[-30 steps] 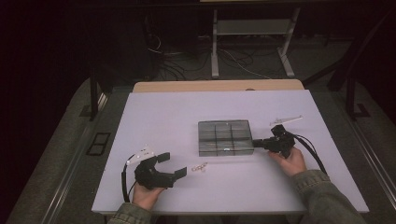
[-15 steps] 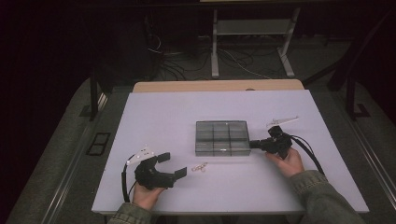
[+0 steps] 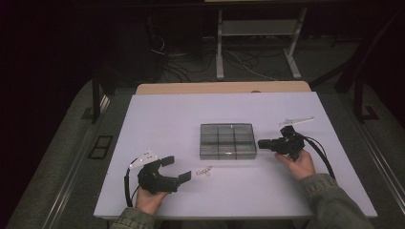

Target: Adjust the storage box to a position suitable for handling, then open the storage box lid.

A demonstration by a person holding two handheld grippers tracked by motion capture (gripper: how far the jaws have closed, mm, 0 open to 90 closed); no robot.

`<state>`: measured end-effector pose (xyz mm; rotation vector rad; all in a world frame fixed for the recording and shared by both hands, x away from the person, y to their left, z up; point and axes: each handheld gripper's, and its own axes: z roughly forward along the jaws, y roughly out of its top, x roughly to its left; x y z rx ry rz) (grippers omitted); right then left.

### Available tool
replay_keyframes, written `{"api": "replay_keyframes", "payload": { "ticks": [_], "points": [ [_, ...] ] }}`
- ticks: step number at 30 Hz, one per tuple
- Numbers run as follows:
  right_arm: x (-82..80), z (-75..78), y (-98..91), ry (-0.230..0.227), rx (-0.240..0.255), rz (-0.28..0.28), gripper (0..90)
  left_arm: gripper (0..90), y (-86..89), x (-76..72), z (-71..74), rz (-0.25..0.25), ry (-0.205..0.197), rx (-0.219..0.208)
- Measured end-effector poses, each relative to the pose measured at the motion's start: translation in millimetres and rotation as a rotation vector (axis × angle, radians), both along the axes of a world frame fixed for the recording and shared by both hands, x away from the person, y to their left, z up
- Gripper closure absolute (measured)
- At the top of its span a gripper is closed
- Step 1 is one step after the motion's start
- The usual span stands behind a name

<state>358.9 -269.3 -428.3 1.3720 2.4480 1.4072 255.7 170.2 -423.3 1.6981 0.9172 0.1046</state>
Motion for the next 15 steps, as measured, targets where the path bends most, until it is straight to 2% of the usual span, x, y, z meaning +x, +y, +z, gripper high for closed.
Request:
{"api": "replay_keyframes", "payload": {
  "ticks": [8, 15],
  "points": [
    [-11.1, 13.9, -5.7, -0.042, 0.037, -0.013, 76.2, 0.0, -0.3, -0.3, 0.2, 0.000, 0.001, -0.005],
    [-22.4, 23.4, -3.3, -0.087, 0.048, -0.015, 66.8, 0.0, -0.5, -0.3, 0.3, -0.004, -0.002, -0.003]
  ]
}}
